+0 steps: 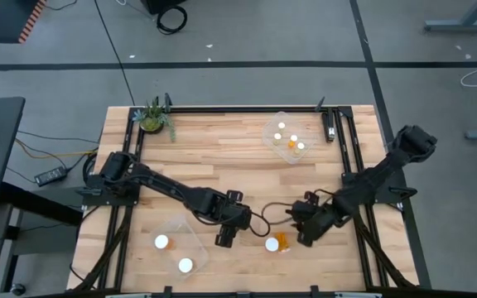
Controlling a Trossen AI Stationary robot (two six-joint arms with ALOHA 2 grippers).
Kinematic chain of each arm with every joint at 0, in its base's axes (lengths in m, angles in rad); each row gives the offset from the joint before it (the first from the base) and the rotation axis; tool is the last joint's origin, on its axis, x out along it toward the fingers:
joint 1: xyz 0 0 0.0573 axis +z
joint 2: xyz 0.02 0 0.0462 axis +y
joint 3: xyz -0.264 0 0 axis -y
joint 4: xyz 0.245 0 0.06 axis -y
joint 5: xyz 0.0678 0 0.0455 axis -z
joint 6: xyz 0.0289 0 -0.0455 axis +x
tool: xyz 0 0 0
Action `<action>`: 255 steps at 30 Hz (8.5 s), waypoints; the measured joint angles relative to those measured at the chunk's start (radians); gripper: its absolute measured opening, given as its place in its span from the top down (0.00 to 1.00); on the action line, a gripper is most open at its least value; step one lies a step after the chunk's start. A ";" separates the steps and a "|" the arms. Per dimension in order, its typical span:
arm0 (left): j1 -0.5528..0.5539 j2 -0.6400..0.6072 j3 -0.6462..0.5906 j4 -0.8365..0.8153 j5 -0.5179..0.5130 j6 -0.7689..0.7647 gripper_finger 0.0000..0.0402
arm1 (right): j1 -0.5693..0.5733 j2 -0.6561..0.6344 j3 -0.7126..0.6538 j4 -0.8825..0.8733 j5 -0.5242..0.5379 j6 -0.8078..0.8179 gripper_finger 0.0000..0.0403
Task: Pick and place medicine bottles into bin by pill shape (circle, oval)
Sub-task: Put the big orange pill bottle into the bottom transparent bin
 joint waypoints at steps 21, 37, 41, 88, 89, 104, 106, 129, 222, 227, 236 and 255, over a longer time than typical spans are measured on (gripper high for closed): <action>-0.055 -0.005 0.000 -0.075 0.003 -0.004 0.49 | 0.140 0.221 0.000 0.255 0.038 0.021 0.61; -0.151 -0.005 0.000 -0.136 0.014 -0.100 0.48 | -0.091 0.356 0.000 0.627 0.014 -0.288 0.61; -0.153 -0.005 0.000 -0.098 0.009 -0.144 0.43 | -0.106 0.341 0.000 0.620 0.014 -0.300 0.61; -0.158 0.116 0.000 0.412 -0.096 -0.046 0.09 | 0.078 0.265 0.000 0.415 0.213 -0.153 0.61; -0.159 0.126 0.000 0.410 -0.096 -0.033 0.09 | 0.078 0.265 0.000 0.416 0.215 -0.153 0.61; -0.158 0.155 0.000 0.417 -0.122 -0.015 0.15 | 0.078 0.265 0.000 0.423 0.218 -0.160 0.61; -0.158 0.159 0.000 0.414 -0.122 -0.015 0.19 | 0.078 0.265 0.000 0.423 0.218 -0.160 0.61; -0.163 0.081 0.000 0.276 -0.111 -0.099 0.38 | 0.078 0.265 0.000 0.425 0.234 -0.169 0.61; -0.103 0.062 -0.007 0.133 -0.064 -0.146 0.47 | 0.075 0.265 0.000 0.443 0.297 -0.189 0.61; -0.108 0.060 -0.007 0.139 -0.050 -0.133 0.41 | 0.075 0.265 0.000 0.442 0.297 -0.186 0.61; -0.119 0.041 -0.007 0.078 0.001 -0.163 0.47 | 0.075 0.265 0.000 0.441 0.301 -0.187 0.61; -0.200 -0.125 -0.007 -0.174 -0.001 -0.266 0.47 | 0.076 0.265 0.000 0.444 0.305 -0.189 0.61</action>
